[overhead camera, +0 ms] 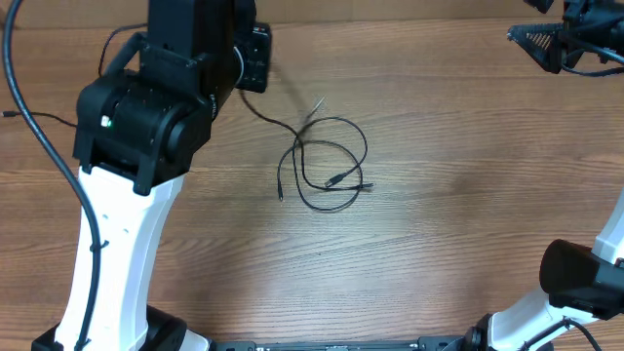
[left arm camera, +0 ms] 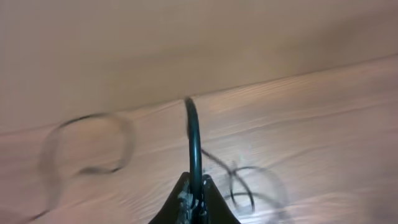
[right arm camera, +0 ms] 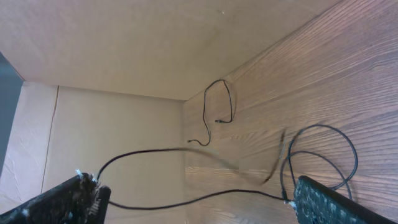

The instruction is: Untangle cables

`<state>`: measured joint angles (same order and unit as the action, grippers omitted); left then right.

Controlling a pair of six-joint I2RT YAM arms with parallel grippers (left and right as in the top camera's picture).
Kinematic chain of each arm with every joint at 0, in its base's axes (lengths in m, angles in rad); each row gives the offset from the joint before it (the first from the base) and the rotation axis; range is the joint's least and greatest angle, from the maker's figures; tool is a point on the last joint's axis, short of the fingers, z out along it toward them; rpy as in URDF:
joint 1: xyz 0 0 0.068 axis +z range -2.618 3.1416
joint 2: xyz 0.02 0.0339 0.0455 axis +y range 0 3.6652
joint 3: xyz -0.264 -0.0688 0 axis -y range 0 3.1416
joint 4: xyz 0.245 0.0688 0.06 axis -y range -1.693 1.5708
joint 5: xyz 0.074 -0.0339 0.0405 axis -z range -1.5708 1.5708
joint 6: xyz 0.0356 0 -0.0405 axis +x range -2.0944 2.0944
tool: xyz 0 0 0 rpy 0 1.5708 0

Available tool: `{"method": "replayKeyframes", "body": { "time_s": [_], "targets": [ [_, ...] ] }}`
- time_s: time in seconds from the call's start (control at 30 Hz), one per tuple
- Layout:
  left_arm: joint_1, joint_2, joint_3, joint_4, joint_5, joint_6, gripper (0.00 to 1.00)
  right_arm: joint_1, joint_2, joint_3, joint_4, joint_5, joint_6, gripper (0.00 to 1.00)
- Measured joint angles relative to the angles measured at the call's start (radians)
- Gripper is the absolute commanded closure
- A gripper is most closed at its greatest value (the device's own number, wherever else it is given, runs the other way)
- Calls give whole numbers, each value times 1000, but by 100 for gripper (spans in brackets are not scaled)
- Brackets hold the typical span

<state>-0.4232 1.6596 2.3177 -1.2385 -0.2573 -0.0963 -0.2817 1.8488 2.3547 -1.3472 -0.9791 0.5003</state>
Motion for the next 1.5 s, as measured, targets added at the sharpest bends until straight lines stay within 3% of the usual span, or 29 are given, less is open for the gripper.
{"method": "replayKeyframes", "body": {
  "time_s": [0.2,0.37,0.53,0.67,0.83,0.97,1.13,1.33,1.5],
  "targets": [
    [0,4,0,39,-311,38,96,0,0,0,0,0,0,0],
    [0,3,0,211,-577,55,96,0,0,0,-1,0,0,0],
    [-17,-9,2,291,-672,43,96,0,0,0,0,0,0,0],
    [-30,-37,6,267,-682,-3,96,0,0,0,0,0,0,0],
    [31,-69,19,115,-682,-138,96,0,0,0,0,0,1,0],
    [236,-70,23,-88,-650,-370,96,0,0,0,-1,0,0,0],
    [556,-68,23,-217,-513,-606,96,0,0,0,0,0,0,0],
    [795,-64,23,-285,-432,-728,96,0,0,0,0,0,0,0],
    [858,-64,14,-331,-384,-814,96,0,0,0,0,0,0,0]
  ]
}}
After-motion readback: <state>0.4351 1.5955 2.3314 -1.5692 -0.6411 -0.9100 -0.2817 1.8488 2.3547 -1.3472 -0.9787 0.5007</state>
